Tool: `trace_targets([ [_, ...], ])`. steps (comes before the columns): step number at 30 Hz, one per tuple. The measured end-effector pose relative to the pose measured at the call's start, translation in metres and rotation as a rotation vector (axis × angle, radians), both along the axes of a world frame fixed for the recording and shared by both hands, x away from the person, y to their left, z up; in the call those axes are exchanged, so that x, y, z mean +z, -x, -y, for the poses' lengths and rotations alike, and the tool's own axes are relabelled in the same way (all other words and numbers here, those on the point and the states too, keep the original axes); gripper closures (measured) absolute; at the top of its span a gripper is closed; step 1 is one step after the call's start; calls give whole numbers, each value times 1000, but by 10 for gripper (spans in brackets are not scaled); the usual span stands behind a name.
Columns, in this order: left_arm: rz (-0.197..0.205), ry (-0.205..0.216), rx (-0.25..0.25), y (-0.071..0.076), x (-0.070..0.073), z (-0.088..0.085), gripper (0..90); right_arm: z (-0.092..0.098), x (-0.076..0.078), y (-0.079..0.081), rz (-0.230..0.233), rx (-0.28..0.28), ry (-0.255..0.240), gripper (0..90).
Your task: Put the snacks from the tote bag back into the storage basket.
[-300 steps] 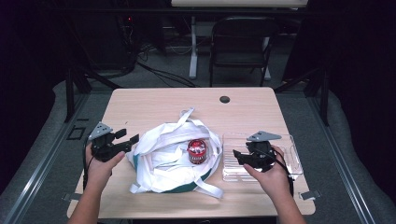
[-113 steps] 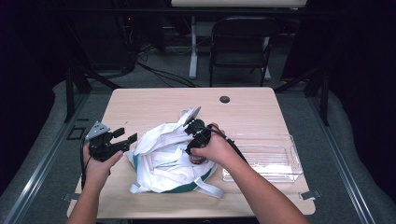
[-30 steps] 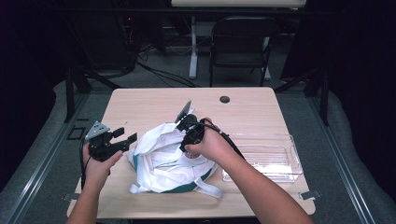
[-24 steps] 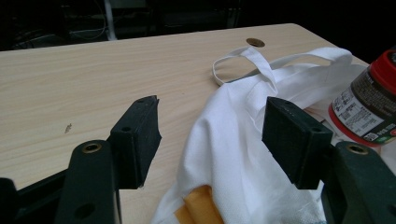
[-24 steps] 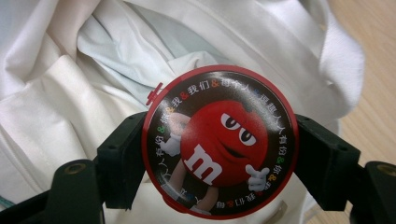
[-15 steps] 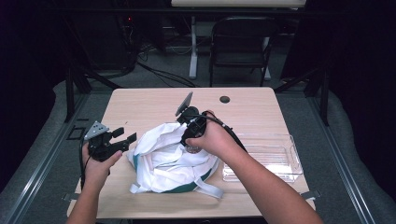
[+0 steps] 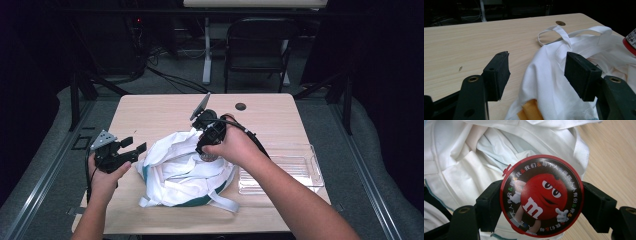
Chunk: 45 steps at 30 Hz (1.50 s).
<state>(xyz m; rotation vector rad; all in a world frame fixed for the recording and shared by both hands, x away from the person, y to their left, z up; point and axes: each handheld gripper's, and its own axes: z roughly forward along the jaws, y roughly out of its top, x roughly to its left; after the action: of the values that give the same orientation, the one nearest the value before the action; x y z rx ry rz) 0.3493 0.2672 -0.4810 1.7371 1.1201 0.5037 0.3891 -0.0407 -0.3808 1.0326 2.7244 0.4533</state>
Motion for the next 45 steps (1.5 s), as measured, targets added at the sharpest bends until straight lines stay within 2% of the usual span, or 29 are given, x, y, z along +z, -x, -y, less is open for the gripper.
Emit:
trace_targets([
  [5,-1,-2,-1,0,0,0,366,3,7,4,-8,16,6,255],
  [15,2,1,-1,0,1,0,366,19,17,8,14,-14,-8,255],
  [20,3,0,-1,0,0,0,367,28,23,9,17,-16,15,255],
  [37,6,0,4,1,0,0,367,52,27,10,30,-74,13,255],
  [40,1,-4,3,1,1,0,367,58,29,10,30,-78,30,255],
  [45,5,-3,3,1,0,0,367,67,29,10,31,-104,20,255],
])
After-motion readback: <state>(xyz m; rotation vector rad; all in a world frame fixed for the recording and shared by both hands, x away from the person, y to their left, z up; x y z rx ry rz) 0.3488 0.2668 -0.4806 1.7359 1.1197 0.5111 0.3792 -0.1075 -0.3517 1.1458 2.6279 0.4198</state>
